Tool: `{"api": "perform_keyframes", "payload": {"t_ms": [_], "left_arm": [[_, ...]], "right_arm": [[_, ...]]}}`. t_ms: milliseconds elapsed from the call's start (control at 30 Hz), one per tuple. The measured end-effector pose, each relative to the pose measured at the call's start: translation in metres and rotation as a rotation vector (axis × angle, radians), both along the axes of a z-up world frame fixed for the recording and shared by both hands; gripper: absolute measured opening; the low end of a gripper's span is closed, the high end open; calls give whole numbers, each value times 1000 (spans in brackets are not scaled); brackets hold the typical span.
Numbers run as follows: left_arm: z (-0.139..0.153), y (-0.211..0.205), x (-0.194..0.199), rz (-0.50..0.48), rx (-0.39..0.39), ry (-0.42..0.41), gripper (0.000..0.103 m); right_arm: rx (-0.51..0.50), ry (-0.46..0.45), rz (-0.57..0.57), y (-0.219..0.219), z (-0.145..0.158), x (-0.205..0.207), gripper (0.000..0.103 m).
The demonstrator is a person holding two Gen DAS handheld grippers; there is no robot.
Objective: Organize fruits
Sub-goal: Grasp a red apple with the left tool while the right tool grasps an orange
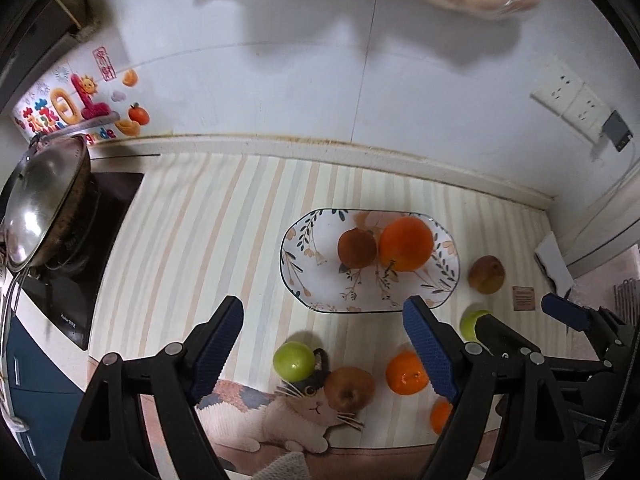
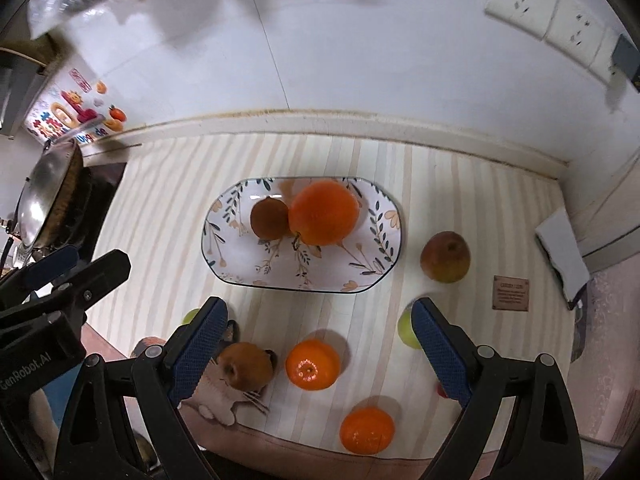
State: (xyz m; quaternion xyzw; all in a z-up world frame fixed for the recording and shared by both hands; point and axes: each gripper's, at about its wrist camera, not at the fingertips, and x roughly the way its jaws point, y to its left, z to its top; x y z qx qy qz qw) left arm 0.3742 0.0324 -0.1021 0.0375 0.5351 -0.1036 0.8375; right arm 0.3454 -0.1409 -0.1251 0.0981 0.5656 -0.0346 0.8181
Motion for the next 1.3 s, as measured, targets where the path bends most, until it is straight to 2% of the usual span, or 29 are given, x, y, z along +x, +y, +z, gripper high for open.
{"api": "perform_keyframes", "payload": {"t_ms": [400, 667, 867, 967, 1167, 1300], "left_arm": [[27, 6, -32, 0, -29, -74, 81], [20, 7, -36, 7, -2, -73, 81], [-17, 6, -35, 4, 50, 0, 81], [-51, 1, -37, -19, 87, 87, 81], [-117, -7, -42, -48, 98, 301, 82], [-153, -15, -43, -57, 116, 405, 81]], "right_arm": [[47, -59, -35, -1, 31, -42, 95], [80, -32, -73, -10, 17, -51, 95], [112, 80, -124, -29, -29, -64, 95], [139, 168, -162, -43, -65, -76, 95], [222, 359, -239, -63, -148, -102, 95], [260, 432, -277, -67, -185, -117, 95]]}}
